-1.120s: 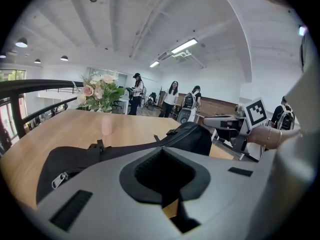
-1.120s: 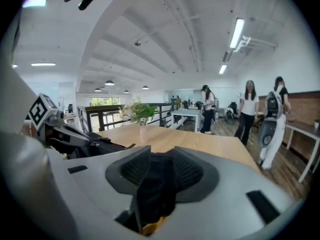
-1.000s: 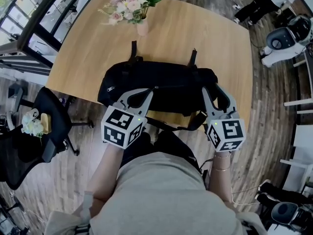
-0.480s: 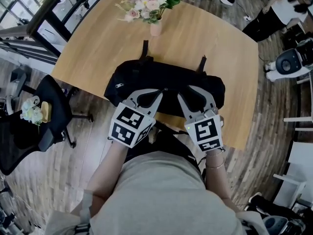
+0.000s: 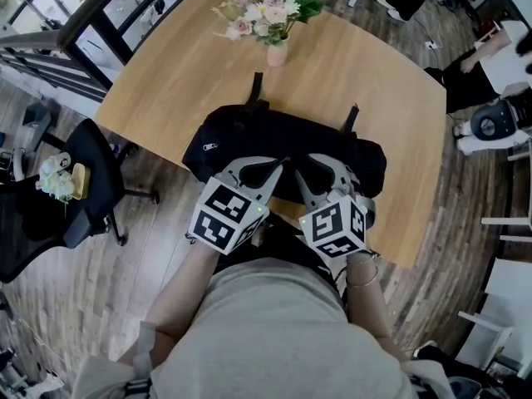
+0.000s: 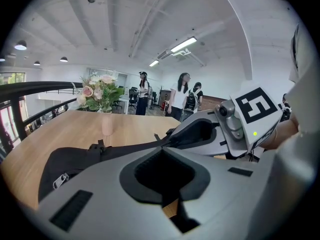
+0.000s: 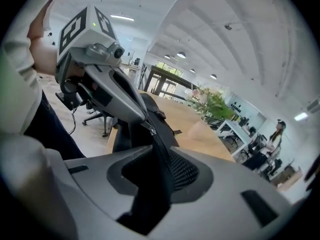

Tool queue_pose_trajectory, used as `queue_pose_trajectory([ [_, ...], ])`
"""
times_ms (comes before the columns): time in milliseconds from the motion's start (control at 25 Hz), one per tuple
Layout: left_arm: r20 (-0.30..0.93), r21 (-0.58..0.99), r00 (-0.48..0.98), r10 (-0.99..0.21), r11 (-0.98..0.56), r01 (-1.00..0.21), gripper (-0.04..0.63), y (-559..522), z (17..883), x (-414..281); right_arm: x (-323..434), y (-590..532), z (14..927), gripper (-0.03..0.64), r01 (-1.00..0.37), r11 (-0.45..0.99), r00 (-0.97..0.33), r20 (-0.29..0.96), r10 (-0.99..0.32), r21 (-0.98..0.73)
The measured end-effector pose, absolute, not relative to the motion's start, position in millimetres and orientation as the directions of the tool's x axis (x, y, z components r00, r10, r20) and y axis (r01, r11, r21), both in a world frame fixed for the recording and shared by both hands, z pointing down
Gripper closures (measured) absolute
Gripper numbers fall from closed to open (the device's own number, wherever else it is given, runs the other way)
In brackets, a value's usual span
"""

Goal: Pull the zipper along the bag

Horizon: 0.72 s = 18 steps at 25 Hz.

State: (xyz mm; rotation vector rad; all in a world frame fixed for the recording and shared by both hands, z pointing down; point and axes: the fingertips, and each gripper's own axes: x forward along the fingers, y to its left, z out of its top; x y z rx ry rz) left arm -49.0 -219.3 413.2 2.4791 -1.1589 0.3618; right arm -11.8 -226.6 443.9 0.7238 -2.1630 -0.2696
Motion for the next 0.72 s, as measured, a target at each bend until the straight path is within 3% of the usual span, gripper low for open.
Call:
queue_pose_trajectory([
  [200, 0.403, 0.206, 0.622, -0.671, -0.596, -0.776, 0.578, -218, 417, -49, -12, -221, 450, 0.566, -0.379, 0.852, -0.523, 0.675, -0.520, 0.362],
  [720, 0.411, 0.194, 0.576, -0.706, -0.550, -0.812, 0.577, -222, 418, -76, -9, -226, 442, 0.584, -0.465, 0.827, -0.538, 0.642, -0.547, 0.315],
])
